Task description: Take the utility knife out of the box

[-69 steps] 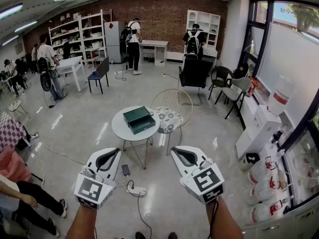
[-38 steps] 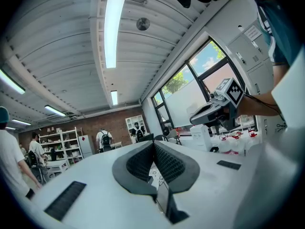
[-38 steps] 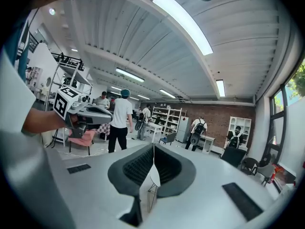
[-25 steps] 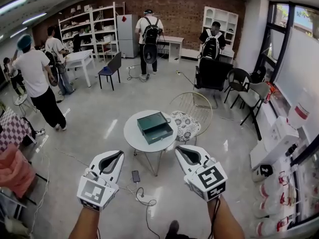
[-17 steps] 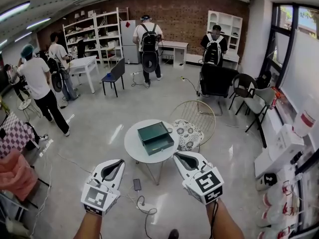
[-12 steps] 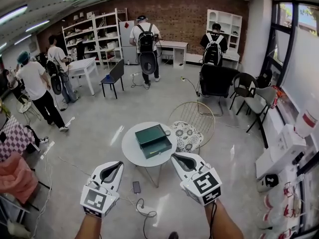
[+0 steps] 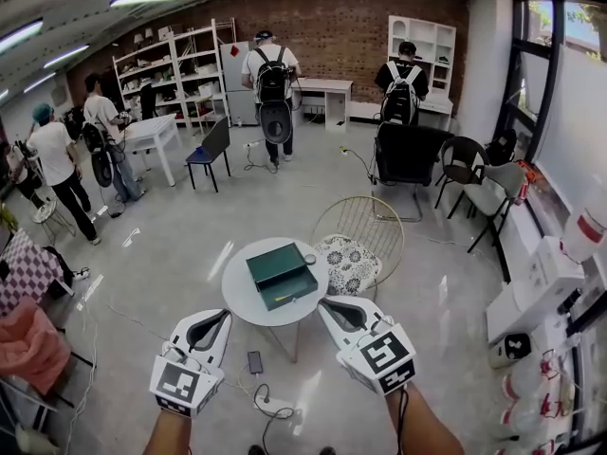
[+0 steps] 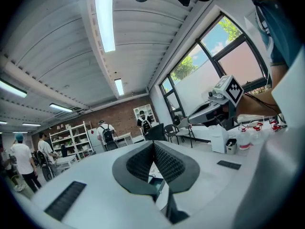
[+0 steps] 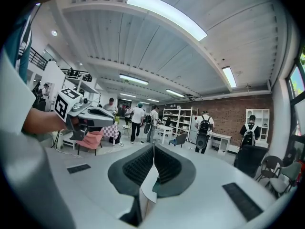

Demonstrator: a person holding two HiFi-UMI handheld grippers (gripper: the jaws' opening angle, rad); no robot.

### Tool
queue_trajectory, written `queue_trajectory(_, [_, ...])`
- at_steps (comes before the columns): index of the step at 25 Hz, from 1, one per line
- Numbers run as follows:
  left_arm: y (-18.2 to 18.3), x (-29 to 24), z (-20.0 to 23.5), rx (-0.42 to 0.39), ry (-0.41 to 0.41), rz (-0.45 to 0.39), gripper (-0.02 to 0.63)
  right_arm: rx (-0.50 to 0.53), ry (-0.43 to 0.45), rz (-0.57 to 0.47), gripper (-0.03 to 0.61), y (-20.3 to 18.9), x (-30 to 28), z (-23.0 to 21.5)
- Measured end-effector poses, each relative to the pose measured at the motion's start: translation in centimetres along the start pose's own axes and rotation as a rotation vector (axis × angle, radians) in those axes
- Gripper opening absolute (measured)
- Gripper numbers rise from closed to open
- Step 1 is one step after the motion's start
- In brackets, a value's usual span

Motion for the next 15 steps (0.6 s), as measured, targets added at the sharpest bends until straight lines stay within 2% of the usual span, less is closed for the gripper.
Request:
queue_trajectory(7, [-0.1, -1.5, 2.3, -0.006, -0.06, -0.029, 0.018, -0.001, -0.053, 0.033, 0.037, 0.2, -1.0, 0.1])
queue_trajectory(15, [-1.2, -2.9, 10.1, -0.011, -0.141, -0.078, 0.018, -0.016, -0.157, 0.066, 0.037, 1.7, -6.0, 1.5])
Point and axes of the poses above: the fingertips, and each gripper's own axes: x backward along the fingers, z to its left, y out of its top, the point moved 6 cm from there along x, backward along the fingers, and after that the axes turned 11 degrees about -y, right-handed, at the moved point
